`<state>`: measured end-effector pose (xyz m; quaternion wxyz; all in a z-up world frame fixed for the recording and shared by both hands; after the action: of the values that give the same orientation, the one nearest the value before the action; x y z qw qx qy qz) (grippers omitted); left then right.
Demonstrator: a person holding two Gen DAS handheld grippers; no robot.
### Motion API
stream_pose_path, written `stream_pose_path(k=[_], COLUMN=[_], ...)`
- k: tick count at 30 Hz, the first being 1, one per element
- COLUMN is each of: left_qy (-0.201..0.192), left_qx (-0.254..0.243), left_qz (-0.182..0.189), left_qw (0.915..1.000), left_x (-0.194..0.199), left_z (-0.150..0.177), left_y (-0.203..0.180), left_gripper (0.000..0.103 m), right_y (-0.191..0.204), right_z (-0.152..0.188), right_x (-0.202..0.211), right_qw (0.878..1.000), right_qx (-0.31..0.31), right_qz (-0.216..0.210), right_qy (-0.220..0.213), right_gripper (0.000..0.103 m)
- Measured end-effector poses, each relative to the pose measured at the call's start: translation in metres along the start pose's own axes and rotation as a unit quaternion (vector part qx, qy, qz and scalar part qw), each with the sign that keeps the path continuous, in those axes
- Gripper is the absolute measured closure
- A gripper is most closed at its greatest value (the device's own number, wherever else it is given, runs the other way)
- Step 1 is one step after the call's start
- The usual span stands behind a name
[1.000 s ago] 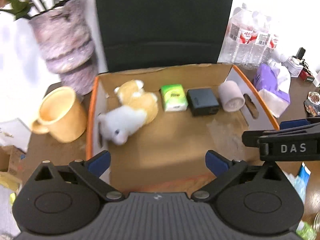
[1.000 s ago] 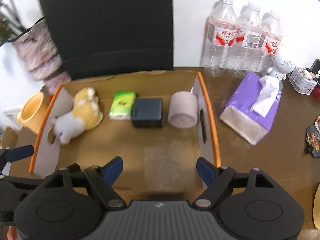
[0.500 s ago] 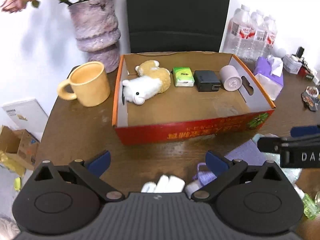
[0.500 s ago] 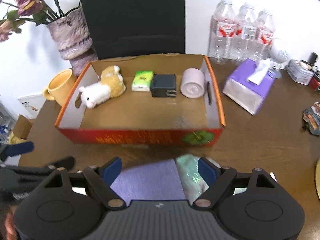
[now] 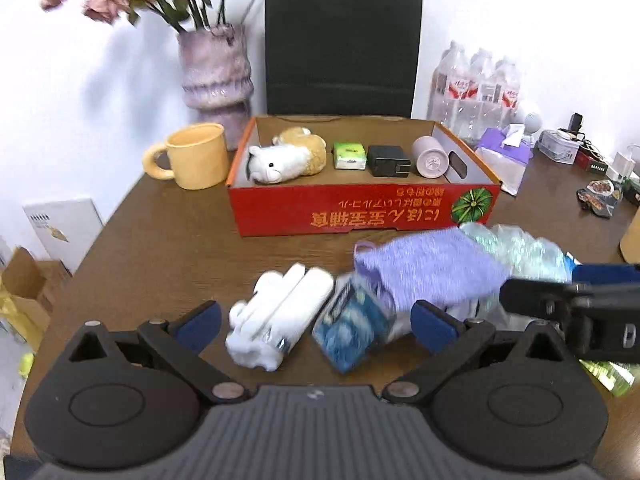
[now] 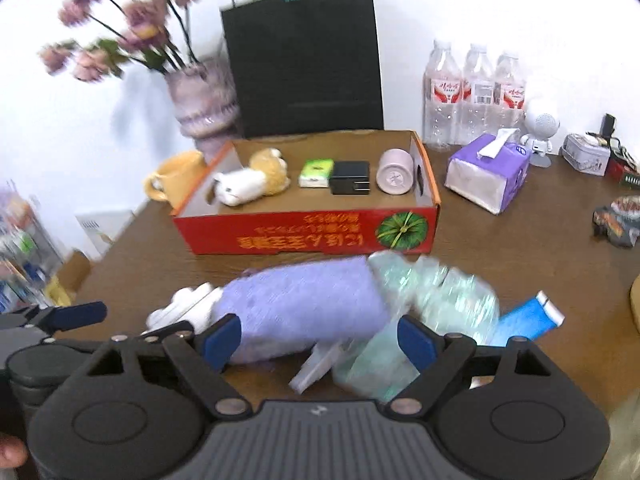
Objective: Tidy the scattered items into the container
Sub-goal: 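Withdraw both grippers from the box back over the table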
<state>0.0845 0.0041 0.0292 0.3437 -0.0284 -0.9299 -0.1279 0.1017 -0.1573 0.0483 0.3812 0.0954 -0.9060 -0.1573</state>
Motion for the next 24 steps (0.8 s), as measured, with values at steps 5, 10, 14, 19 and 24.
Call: stream_pose_path(k=[5,10,14,19,24], left_qy=[-0.024,-0.022,-0.001,-0.003,-0.011], left_qx=[-0.012,-0.03,-0.02,-0.013,-0.02], left_qz=[0.009,0.01,0.007,0.02,0.016], left_qw=[0.9996,0.9993,0.9998,0.9997,0.9996], left_x=[0.018,0.016,0.002,0.001,0.004], left_z=[0.06,0.095,0.108,0.116,0.117], left_y=[-0.019,-0.027,-0.028,-0.033,-0.036], left_gripper=[0.0,0.0,0.0,0.0,0.0], right_y=[-0.02,-0.044,-0.05,-0.05,-0.051], right_z=[0.063,0.1,0.113,0.123,0.124], right_x=[0.012,0.003,-0.007,-0.011,-0.012], right_qw=[0.999,0.999,0.999,0.997,0.997], right_qx=[0.007,0.003,0.006,0.027,0.026], right_qz=[-0.015,0.008,0.024,0.041,0.046], right_qy=[-0.038,-0.053,-0.042,-0.053,-0.049], right_gripper=[0.018,0.018,0.018,0.011,0.003])
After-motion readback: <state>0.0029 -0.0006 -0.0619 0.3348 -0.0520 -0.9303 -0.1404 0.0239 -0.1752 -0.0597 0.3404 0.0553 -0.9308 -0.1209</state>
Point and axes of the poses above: each gripper's, at about its wrist camera, not at the fingertips, and x roughly against the way its jaws point, y to its left, z to its underside, the point moved 9 cm from there along -x, roughly the way its jaws point, and after that the axes turned 15 degrees about -x, right-handed, at the moved point
